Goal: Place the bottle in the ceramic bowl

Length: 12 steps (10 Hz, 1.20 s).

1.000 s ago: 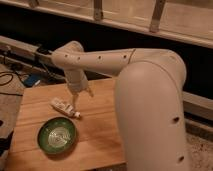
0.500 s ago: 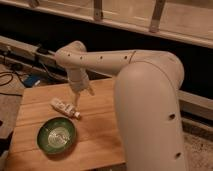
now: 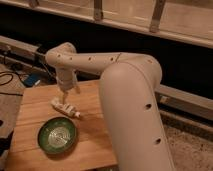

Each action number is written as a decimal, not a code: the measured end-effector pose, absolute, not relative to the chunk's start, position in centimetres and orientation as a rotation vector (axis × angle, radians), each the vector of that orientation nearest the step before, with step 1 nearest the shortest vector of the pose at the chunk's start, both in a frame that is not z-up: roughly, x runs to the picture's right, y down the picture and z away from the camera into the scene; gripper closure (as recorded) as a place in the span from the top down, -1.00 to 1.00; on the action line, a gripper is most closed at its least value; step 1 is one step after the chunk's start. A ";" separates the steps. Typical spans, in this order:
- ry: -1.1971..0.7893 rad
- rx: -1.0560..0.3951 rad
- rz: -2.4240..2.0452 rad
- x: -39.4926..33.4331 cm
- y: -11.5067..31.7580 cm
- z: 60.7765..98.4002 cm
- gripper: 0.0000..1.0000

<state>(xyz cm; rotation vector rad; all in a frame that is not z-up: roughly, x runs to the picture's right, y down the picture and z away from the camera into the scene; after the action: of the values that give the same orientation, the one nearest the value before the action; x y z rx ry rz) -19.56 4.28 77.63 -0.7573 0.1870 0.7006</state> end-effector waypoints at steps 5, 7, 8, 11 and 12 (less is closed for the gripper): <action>0.010 -0.662 0.636 -20.8 4.7 78.3 0.30; 0.012 -0.662 0.640 -20.6 4.7 78.3 0.30; 0.012 -0.664 0.638 -20.8 4.7 78.3 0.30; -0.008 -0.696 0.636 -22.0 6.3 80.0 0.30; -0.020 -0.709 0.635 -22.6 7.2 80.8 0.30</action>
<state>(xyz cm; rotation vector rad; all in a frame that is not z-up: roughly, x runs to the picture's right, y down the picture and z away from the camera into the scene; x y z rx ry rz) -22.65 7.15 80.81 -0.7095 -0.0198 0.6346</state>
